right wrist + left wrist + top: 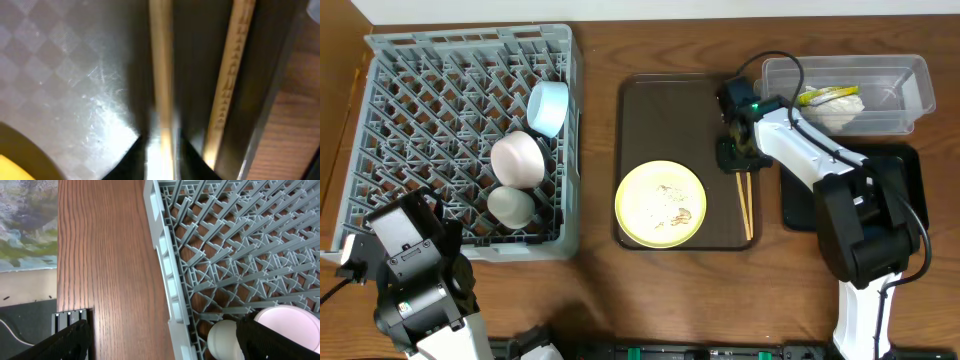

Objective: Sort waste into correct bins and load items into the dishwasher
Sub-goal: 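Close the right gripper on the wooden chopsticks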

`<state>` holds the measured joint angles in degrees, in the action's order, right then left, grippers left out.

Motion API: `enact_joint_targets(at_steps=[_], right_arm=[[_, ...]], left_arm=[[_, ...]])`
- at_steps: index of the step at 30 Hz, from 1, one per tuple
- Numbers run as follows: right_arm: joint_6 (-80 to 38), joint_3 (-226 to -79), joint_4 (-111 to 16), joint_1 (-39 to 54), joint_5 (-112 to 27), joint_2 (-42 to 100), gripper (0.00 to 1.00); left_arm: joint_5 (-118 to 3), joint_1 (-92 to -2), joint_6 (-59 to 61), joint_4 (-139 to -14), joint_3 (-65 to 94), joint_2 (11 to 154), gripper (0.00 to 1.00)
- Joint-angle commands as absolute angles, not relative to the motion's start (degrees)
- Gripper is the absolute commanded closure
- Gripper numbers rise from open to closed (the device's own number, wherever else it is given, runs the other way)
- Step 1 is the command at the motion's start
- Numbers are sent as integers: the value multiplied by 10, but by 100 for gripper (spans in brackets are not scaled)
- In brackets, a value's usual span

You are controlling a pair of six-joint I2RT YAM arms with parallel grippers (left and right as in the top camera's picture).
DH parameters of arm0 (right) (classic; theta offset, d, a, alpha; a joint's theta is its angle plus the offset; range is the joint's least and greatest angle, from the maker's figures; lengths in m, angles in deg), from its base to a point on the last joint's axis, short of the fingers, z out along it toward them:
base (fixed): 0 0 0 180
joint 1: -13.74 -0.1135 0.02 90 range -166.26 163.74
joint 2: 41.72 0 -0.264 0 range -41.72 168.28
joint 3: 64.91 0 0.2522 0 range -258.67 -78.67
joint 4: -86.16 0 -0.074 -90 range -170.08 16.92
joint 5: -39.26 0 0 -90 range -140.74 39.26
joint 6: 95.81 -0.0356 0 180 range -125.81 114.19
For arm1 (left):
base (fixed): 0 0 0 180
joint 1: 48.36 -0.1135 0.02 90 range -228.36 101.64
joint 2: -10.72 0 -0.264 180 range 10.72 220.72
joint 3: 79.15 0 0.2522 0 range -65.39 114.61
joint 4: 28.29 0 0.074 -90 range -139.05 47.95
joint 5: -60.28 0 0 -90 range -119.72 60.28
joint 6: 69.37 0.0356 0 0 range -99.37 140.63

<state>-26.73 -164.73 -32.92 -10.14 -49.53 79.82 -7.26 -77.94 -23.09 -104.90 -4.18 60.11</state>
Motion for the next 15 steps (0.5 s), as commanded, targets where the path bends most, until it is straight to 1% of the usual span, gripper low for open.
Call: enact_joint_targets(at_steps=[1, 3, 12, 15], right_arm=[[-277, -1634, -337, -109, -456, 804, 91], [-277, -1645, -334, -108, -446, 804, 99], [-277, -1758, -270, -108, -440, 804, 99], [-301, -1816, -251, -108, -432, 804, 99]], left_arm=[[-65, -782, -236, -1051, -33, 601, 6], [-65, -782, -236, -1051, -33, 601, 6], [-65, -782, -236, -1051, -33, 601, 6], [-65, -782, -236, -1051, -33, 601, 6]])
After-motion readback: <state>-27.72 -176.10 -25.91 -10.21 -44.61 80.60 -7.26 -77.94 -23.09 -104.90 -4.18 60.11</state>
